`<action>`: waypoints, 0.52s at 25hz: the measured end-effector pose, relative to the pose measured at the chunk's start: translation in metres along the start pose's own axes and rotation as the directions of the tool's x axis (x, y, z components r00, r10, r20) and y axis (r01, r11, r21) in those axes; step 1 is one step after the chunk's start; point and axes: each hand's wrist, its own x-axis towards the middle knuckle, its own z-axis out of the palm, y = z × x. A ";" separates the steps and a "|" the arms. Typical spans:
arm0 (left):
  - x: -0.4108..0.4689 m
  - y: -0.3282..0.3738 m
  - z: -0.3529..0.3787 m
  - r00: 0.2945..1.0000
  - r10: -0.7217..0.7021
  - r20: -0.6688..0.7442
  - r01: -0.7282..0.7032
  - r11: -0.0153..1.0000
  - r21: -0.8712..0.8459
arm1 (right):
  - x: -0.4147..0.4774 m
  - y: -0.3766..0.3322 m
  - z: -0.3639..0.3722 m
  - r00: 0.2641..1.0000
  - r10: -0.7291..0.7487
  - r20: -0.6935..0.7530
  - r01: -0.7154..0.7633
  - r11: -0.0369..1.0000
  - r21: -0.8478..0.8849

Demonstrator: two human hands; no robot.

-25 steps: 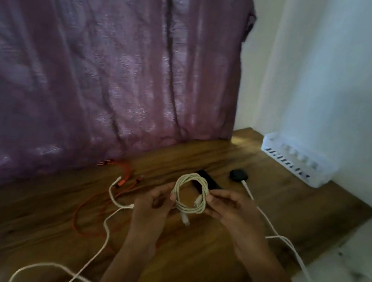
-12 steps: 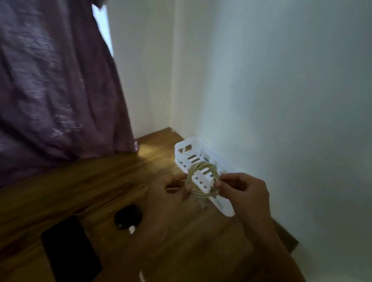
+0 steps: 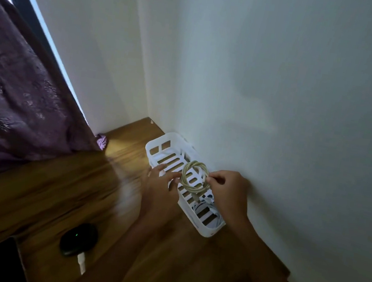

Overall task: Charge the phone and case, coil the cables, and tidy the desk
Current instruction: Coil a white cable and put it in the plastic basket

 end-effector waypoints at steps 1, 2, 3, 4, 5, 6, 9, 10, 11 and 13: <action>0.002 0.002 0.000 1.000 -0.005 -0.012 0.005 0.999 0.039 | 0.001 0.001 0.003 1.000 -0.011 0.001 0.011 1.000 -0.025; 0.004 0.003 0.000 1.000 -0.001 -0.009 0.002 0.997 0.083 | 0.004 0.002 0.007 1.000 -0.018 0.008 0.019 0.999 -0.044; 0.007 0.005 0.001 1.000 0.003 0.003 -0.003 0.992 0.128 | 0.006 0.003 0.010 1.000 -0.024 0.020 0.025 0.997 -0.069; 0.010 0.005 0.002 1.000 0.004 0.024 -0.008 0.986 0.169 | 0.009 0.004 0.013 0.999 -0.028 0.044 0.032 0.994 -0.106; 0.013 0.005 0.003 0.998 -0.004 0.058 -0.009 0.977 0.213 | 0.012 0.005 0.016 0.996 -0.027 0.080 0.039 0.987 -0.155; 0.017 0.005 0.005 0.995 -0.017 0.097 -0.009 0.965 0.263 | 0.015 0.007 0.021 0.992 -0.017 0.122 0.042 0.977 -0.208; 0.022 0.003 0.011 0.980 -0.054 0.191 -0.034 0.900 0.434 | 0.021 0.013 0.032 0.983 0.038 0.181 0.026 0.942 -0.335; 0.023 0.003 0.013 0.976 -0.056 0.212 -0.054 0.877 0.478 | 0.021 0.015 0.035 0.982 0.049 0.184 0.021 0.933 -0.359; 0.024 0.002 0.014 0.973 -0.051 0.225 -0.072 0.859 0.507 | 0.020 0.017 0.037 0.981 0.055 0.187 0.020 0.925 -0.379; 0.025 0.001 0.015 0.966 -0.047 0.253 -0.102 0.835 0.541 | 0.018 0.017 0.038 0.976 0.062 0.206 0.029 0.911 -0.412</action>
